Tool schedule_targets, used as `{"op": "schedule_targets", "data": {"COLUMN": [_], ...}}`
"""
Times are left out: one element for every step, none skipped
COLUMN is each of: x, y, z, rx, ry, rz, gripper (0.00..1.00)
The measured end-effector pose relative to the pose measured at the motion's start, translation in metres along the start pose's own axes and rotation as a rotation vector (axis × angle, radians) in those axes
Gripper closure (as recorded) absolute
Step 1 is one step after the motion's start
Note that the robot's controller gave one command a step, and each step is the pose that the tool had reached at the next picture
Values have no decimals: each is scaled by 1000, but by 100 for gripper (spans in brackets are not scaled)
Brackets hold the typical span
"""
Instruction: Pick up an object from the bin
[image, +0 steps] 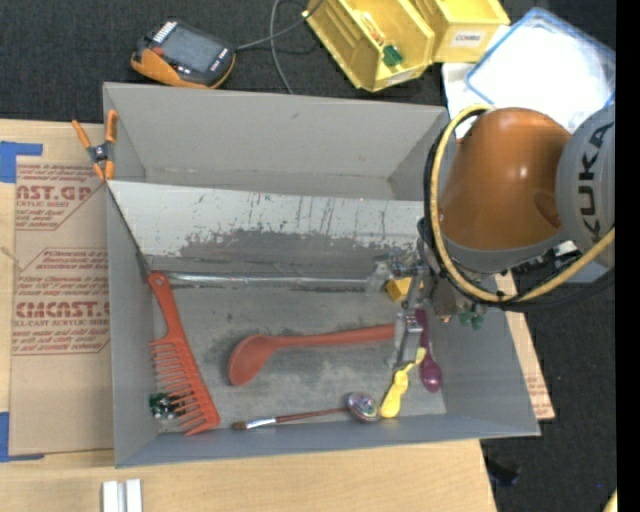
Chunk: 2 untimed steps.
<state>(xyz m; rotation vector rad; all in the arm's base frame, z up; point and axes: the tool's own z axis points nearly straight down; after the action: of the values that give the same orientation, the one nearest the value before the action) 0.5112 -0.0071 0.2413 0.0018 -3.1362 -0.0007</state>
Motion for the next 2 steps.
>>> {"op": "schedule_targets", "data": {"x": [-26,-59], "y": [-19,-47], "z": [65,171], "rx": [1,1], "ry": [-14,-8], "rz": [-11,-28], "gripper": [0,0]}}
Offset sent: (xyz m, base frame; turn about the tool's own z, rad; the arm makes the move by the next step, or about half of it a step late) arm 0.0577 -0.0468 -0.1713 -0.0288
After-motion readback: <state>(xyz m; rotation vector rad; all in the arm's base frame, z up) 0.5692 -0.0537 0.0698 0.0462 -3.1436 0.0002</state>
